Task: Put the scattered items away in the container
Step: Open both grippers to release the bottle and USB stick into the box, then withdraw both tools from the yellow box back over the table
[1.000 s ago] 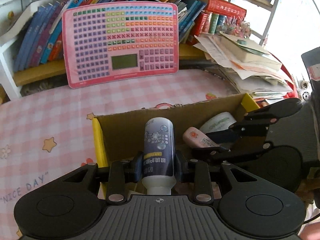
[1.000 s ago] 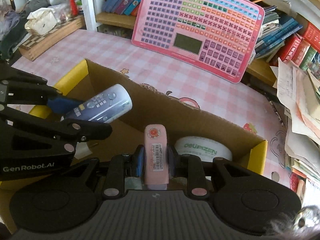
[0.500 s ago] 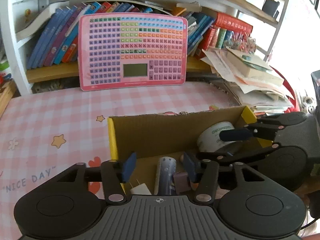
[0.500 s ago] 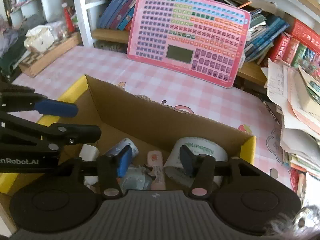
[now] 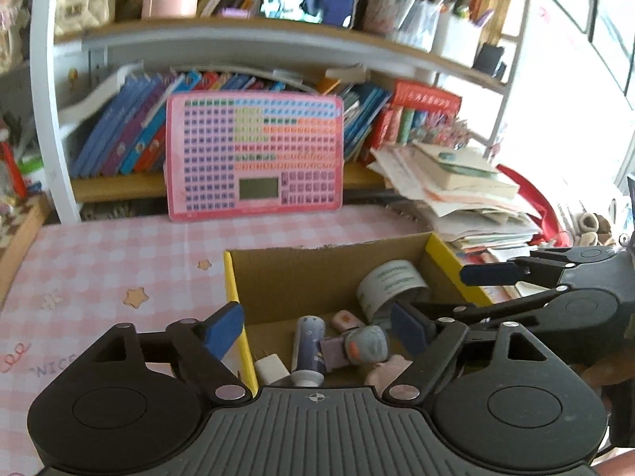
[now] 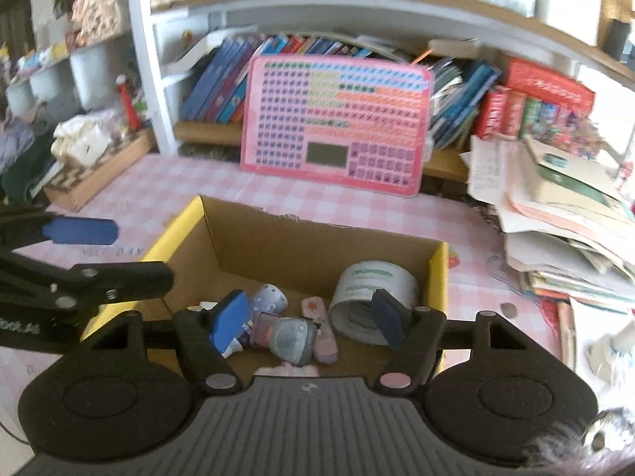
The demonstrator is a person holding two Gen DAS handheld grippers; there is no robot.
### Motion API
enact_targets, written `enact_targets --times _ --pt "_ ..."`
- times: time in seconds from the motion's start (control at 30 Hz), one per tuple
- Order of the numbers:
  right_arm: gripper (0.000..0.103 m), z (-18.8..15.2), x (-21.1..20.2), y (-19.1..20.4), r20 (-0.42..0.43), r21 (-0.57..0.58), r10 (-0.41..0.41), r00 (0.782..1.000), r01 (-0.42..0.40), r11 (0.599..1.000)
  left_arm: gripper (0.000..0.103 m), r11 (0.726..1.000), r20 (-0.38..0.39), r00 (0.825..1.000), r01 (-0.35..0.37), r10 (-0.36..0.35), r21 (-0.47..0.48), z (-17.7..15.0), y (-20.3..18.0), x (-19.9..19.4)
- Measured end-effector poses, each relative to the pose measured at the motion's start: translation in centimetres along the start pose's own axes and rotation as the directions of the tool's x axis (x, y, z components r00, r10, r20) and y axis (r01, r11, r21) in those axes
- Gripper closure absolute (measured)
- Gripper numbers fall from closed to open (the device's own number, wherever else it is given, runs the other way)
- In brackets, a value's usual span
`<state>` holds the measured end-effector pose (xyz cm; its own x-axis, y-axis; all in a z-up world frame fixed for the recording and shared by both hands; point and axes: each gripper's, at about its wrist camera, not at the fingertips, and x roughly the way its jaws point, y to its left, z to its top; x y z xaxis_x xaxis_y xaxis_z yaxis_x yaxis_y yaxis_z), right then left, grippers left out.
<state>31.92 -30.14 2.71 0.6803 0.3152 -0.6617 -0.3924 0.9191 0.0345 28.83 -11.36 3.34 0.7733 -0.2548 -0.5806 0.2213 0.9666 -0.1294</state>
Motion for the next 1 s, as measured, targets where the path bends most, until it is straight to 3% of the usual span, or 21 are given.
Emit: enact_targets --times 0.4,0.67,0.87,1.0 --pt "0.029 -3.3 -5.7 2.5 0.06 0.097 -0.113 0.992 0.107 0.99 0.015 1.0 0.069 0.998 -0.001 0.001 -0.005 -3.1 1.9 -6.0" --pt "0.023 -5.9 -8.7 5.7 0.078 0.151 -0.196 0.977 0.183 0.971 0.014 0.996 0.018 1.0 -0.022 0.024 -0.085 -6.7 4.0 -9.0" --pt "0.019 -8.5 -10.9 8.8 0.079 0.2 -0.251 0.965 0.231 0.952 0.014 0.998 0.01 0.999 -0.04 0.04 -0.056 -9.3 5.0 -12.3" --pt "0.018 -10.3 -11.7 11.2 0.06 0.211 -0.272 0.96 0.254 0.944 0.007 0.997 0.019 0.997 -0.073 0.073 -0.026 -11.1 5.4 -14.2"
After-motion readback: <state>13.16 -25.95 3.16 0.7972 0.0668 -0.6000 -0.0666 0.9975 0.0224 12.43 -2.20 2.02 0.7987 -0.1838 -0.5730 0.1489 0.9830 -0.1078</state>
